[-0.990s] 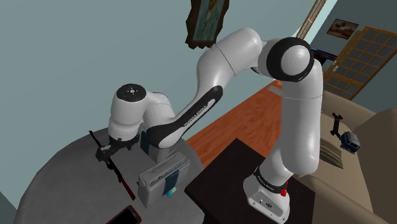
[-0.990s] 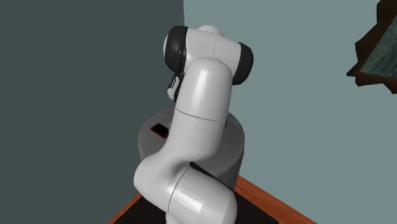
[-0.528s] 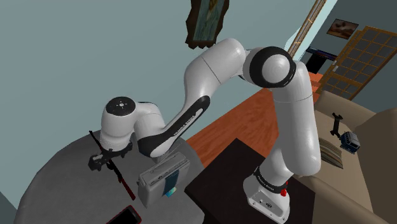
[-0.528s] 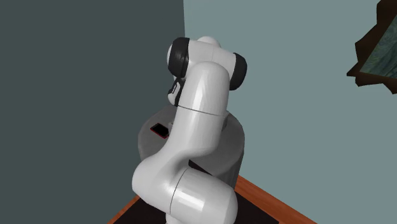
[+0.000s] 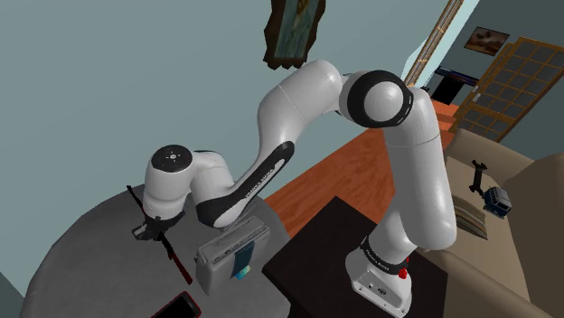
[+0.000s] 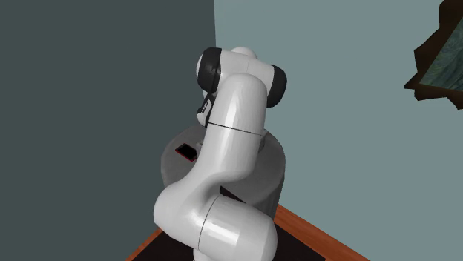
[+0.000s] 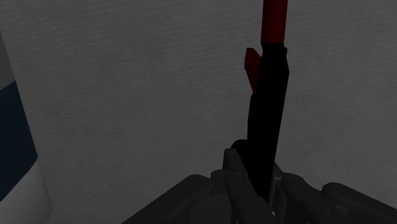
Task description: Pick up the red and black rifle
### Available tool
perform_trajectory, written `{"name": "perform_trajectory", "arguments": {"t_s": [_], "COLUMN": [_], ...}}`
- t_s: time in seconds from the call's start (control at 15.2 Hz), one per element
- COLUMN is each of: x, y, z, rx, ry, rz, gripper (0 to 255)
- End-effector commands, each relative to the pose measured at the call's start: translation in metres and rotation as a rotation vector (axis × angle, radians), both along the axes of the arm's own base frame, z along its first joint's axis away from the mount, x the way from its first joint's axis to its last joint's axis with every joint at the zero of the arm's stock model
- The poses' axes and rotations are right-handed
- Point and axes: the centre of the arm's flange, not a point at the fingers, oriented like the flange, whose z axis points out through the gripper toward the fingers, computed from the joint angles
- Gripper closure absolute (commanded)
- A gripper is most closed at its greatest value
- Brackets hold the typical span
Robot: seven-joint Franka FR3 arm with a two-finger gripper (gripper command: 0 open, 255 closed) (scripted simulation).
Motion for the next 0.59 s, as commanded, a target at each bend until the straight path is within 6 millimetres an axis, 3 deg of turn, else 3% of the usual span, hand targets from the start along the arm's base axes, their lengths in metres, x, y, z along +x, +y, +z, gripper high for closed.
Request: {"name": "perform_trajectory", "arguments": {"t_s": [0.0, 0.33, 0.53], "x": [0.000, -0.001, -0.001], "y": [0.000, 0.000, 0.000], "z": [0.000, 0.000, 0.015], "rx": [0.000, 0.000, 0.000], "ry": [0.000, 0.000, 0.000], "rz": [0.000, 0.000, 0.000], "gripper": [255, 255, 255]}}
